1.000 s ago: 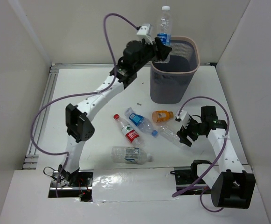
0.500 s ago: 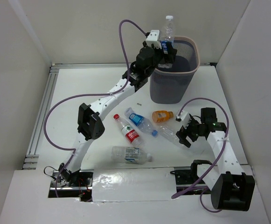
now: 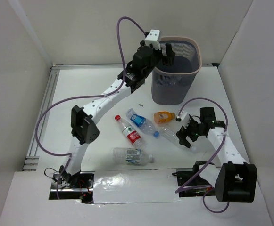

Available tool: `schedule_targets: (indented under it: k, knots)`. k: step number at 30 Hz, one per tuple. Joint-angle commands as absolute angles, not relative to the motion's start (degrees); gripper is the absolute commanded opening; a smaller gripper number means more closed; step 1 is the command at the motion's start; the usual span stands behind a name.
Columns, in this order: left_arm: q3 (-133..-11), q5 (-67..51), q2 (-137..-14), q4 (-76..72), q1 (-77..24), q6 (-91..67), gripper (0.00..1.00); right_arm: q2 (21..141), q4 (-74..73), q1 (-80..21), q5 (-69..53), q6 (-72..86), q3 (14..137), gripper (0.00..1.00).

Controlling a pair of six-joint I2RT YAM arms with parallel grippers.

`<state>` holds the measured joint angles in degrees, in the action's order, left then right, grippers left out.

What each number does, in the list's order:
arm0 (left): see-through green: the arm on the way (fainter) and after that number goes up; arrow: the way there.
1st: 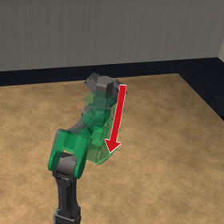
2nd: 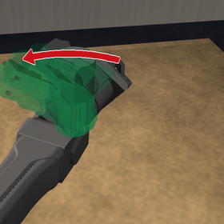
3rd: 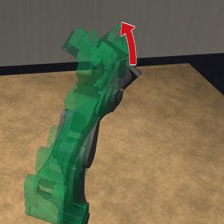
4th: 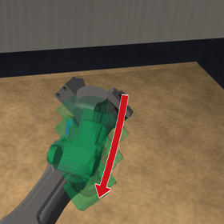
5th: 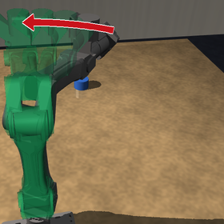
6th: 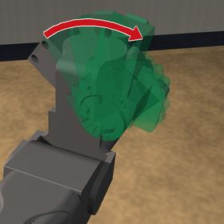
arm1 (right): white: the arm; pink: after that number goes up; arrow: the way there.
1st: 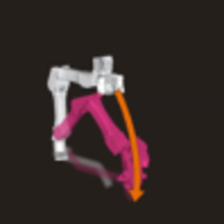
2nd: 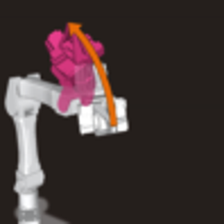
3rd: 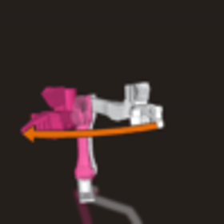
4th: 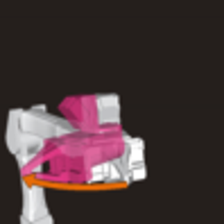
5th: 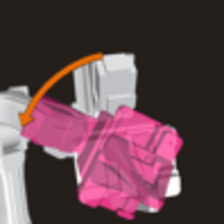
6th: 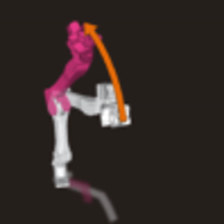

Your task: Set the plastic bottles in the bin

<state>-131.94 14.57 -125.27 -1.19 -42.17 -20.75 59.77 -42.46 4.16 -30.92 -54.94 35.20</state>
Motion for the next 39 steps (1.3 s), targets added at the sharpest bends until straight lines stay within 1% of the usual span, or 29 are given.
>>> schedule_targets:
  k: [1,2,4,5,6,7,8,9,11,12,14,15,16,18,19,20,22,23,27,29,30,31,32,34,35,36,37,38,39]
  knots:
    - [-126.4,16.3,-108.6,-1.9,-43.6,-18.2,1.0,63.0,-40.0,2.4,-33.1,-56.1,35.1,0.94]
    - [-117.9,17.4,-104.8,-1.9,-43.6,-17.5,1.0,63.8,-39.5,1.2,-33.1,-56.1,35.1,0.94]
    - [-109.0,19.1,-97.1,-1.4,-44.7,-18.1,1.0,66.5,-36.0,-0.3,-31.6,-54.9,34.5,0.91]
    - [-101.1,19.7,-90.0,-0.5,-44.7,-18.6,1.0,67.7,-35.1,-1.7,-30.9,-54.2,34.5,0.9]
    - [-97.3,20.7,-86.7,0.9,-45.5,-18.6,1.0,69.7,-34.5,-2.4,-30.3,-54.2,34.0,0.9]
    - [-93.9,21.5,-83.6,2.6,-45.5,-19.2,1.0,70.7,-33.6,-2.9,-29.5,-54.2,34.0,0.85]
    - [-87.1,22.1,-80.6,6.7,-45.5,-20.8,1.0,71.5,-33.1,-3.9,-29.4,-52.9,34.0,0.84]
    - [-83.8,22.6,-75.1,9.0,-46.1,-21.8,1.0,72.9,-33.0,-4.5,-28.4,-52.9,34.0,0.82]
    - [-76.9,21.7,-69.9,13.0,-46.7,-22.5,1.0,73.6,-32.4,-5.1,-27.0,-52.9,34.0,0.78]
    - [-70.0,20.8,-67.4,16.1,-47.2,-24.0,1.0,73.6,-32.4,-5.1,-27.0,-52.9,34.0,0.75]
    - [-63.0,18.3,-59.7,17.6,-48.0,-24.6,1.0,73.0,-33.0,-5.6,-25.5,-54.4,34.0,0.66]
    - [-56.8,15.4,-57.2,17.6,-48.7,-24.6,1.0,73.0,-33.9,-5.6,-25.5,-56.4,34.0,0.55]
    - [-54.2,13.5,-52.5,17.6,-49.7,-24.6,1.0,71.5,-37.0,-5.6,-26.2,-57.6,34.5,0.5]
    - [-48.8,7.9,-48.7,17.6,-50.5,-22.4,1.0,69.5,-41.8,-5.6,-27.9,-63.4,36.4,0.39]
    - [-47.7,5.7,-47.2,17.6,-50.5,-21.2,1.0,66.9,-44.5,-5.6,-29.8,-65.6,39.0,0.34]
    - [-47.1,3.6,-46.2,17.6,-51.1,-19.8,1.0,65.6,-50.3,-5.6,-30.8,-67.9,40.7,0.31]
    - [-46.6,0.0,-44.8,17.6,-51.1,-16.1,1.0,63.3,-55.5,-5.6,-33.3,-74.3,44.7,0.26]
    - [-46.6,-1.0,-44.8,18.3,-51.1,-14.8,1.0,61.8,-59.3,-5.6,-36.0,-75.7,49.4,0.18]
    - [-48.5,-4.7,-48.4,22.0,-51.6,-9.4,1.0,62.7,-63.8,-6.2,-44.5,-78.5,62.9,0.16]
    - [-49.0,-8.3,-50.8,22.1,-51.6,-6.5,1.0,64.6,-63.8,-8.3,-49.4,-74.9,70.3,0.16]
    - [-49.0,-9.4,-51.3,22.1,-52.1,-5.7,1.0,65.2,-61.1,-8.9,-51.0,-72.1,72.6,0.16]
    - [-49.0,-11.0,-51.3,22.1,-52.1,-4.6,1.0,65.2,-59.2,-10.0,-52.5,-65.8,74.9,0.16]
    - [-48.5,-11.0,-51.9,21.3,-52.6,-4.0,1.0,66.1,-54.5,-10.7,-55.0,-62.6,79.2,0.16]
    - [-48.5,-11.0,-52.4,20.7,-52.6,-3.2,1.0,66.9,-47.6,-12.0,-55.9,-54.8,83.3,0.16]
    - [-48.5,-11.6,-52.4,20.7,-52.6,-2.6,1.0,67.8,-43.6,-12.7,-56.4,-46.0,86.8,0.16]
    - [-48.5,-11.6,-53.0,20.7,-52.6,-2.0,1.0,68.7,-34.2,-13.4,-55.7,-41.0,88.2,0.16]
    - [-48.5,-11.6,-53.8,20.7,-52.6,-1.3,1.0,69.3,-29.7,-13.4,-54.9,-33.0,89.5,0.16]
    - [-48.5,-12.4,-53.8,20.7,-52.6,-1.3,1.0,70.0,-25.0,-13.4,-51.3,-29.1,91.6,0.16]
    - [-48.5,-12.4,-54.6,20.7,-52.6,-1.3,1.0,71.7,-16.5,-13.4,-49.0,-25.4,92.4,0.16]
